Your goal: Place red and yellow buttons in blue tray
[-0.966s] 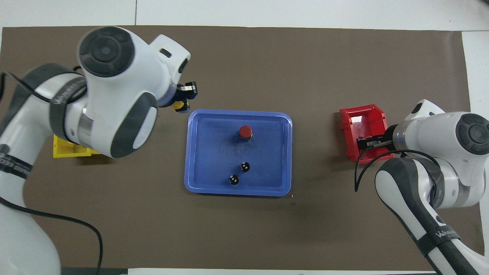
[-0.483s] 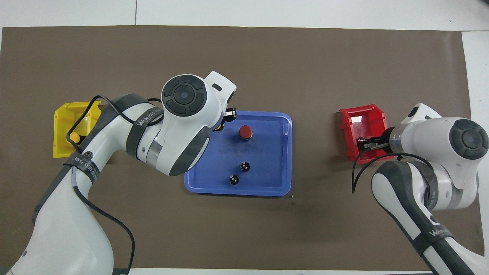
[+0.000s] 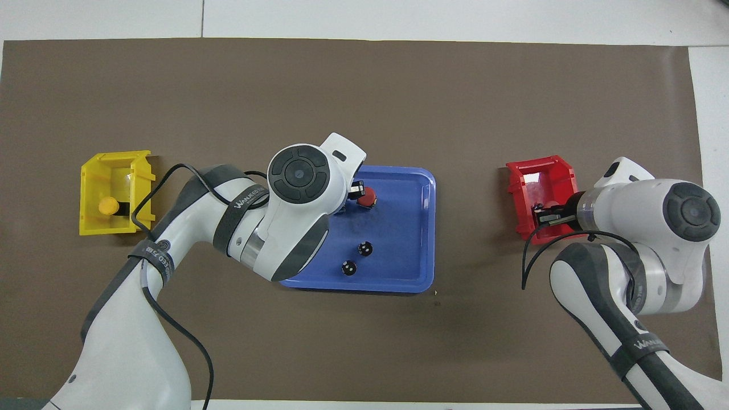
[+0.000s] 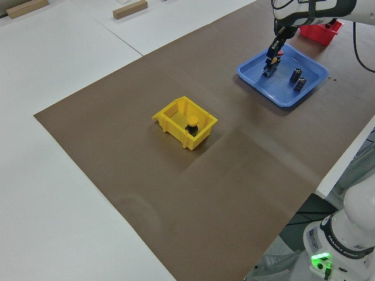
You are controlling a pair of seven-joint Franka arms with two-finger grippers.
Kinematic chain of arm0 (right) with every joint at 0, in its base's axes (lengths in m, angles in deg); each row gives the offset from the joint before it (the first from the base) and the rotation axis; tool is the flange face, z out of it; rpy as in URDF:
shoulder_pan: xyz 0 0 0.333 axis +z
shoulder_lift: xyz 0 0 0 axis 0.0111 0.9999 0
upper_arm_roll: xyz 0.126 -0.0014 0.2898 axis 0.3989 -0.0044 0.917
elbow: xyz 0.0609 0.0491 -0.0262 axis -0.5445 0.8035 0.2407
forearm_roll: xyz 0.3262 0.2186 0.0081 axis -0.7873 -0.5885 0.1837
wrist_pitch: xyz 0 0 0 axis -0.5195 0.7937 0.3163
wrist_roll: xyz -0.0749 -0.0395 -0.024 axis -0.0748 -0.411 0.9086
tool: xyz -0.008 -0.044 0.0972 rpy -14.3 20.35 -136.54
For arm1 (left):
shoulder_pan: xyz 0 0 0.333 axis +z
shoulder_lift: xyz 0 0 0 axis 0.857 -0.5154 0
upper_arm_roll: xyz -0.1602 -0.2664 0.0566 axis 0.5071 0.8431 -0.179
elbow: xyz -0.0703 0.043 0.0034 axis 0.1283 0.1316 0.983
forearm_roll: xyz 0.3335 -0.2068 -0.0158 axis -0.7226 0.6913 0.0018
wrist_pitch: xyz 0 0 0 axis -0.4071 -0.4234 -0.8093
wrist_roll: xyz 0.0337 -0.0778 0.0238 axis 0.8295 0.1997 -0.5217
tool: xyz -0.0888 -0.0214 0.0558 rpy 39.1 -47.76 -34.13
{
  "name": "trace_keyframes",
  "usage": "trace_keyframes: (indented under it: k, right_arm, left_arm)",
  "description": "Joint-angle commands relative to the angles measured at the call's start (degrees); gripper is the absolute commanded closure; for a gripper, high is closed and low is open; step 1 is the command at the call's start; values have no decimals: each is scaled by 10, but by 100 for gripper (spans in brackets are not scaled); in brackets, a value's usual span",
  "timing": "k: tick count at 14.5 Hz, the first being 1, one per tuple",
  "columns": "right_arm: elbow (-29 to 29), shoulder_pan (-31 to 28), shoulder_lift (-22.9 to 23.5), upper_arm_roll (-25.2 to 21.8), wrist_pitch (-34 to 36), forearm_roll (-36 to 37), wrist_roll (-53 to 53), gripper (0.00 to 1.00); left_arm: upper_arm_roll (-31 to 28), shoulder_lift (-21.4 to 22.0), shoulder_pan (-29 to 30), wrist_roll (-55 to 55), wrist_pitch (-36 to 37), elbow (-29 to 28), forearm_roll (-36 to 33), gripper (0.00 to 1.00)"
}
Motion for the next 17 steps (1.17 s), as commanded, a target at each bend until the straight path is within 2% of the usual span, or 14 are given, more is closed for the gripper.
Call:
trace_keyframes:
  k: [1, 3, 5, 8, 9, 11, 14, 17]
  right_arm:
    - [-64, -13, 1, 6, 84, -7, -32, 73]
    - [-123, -11, 8, 7, 156, -7, -28, 73]
    - [-169, -3, 20, 8, 195, -7, -16, 73]
    - [-267, 25, 58, 28, 248, -7, 51, 73]
    - [-312, 57, 78, 30, 265, -7, 107, 73]
    - [-351, 104, 100, 30, 261, -7, 193, 76]
    - [-357, 189, 143, 30, 204, -6, 326, 76]
    - [-345, 230, 172, 30, 166, -1, 372, 75]
  left_arm:
    - [-10, 10, -6, -1, -20, -16, 9, 31]
    - [-10, 9, -1, -8, -21, -14, 8, 14]
    - [-17, 21, 6, -35, 7, -10, 8, 0]
    - [-19, 57, 48, -101, 105, 18, 4, 0]
    - [-20, 81, 79, -170, 143, 18, -2, 0]
    - [-20, 102, 133, -229, 185, 27, -16, 0]
    - [-20, 157, 221, -324, 236, 31, -17, 0]
    - [-21, 223, 300, -469, 313, 34, -17, 0]
